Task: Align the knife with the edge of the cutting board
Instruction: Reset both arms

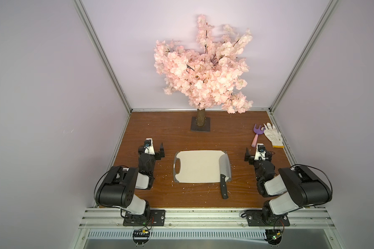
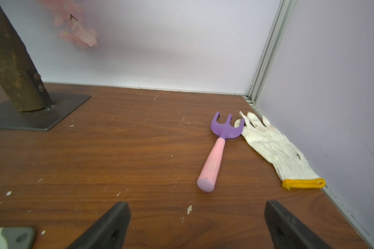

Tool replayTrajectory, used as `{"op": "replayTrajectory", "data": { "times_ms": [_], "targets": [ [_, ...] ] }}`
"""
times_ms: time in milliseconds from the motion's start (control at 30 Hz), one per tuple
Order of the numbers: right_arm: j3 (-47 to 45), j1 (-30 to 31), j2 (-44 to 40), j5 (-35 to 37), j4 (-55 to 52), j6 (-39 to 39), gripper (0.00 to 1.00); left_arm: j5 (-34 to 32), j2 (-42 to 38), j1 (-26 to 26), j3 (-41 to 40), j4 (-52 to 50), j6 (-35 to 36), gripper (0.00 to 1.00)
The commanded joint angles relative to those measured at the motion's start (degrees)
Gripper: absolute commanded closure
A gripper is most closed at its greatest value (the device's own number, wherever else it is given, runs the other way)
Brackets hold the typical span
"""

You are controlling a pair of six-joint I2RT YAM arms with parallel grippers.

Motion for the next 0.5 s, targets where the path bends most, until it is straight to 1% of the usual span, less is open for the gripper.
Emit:
{"op": "replayTrajectory", "data": {
  "times_ms": [0,133,200,467],
  "targets": [
    [5.03,-0.5,-0.41,2.4,-5.54,1.99,0.01,2.08,0.43,0.96,0.84,-0.76,0.79,0.02],
    [5.45,-1.67,-0.36,0.95,-6.19,2.9,0.01,1.89,0.52,0.98,0.92,-0.8,0.72,0.02],
    [5.53,-1.61,-0.27,0.95,-6.18,2.94,0.01,-1.93,0.84,1.0,2.21,-2.7,-0.78,0.01],
    [5.37,-1.67,-0.39,0.95,-6.08,2.95,0.01,-2.17,0.74,1.1,2.38,-3.3,-1.1,0.01]
  ]
}}
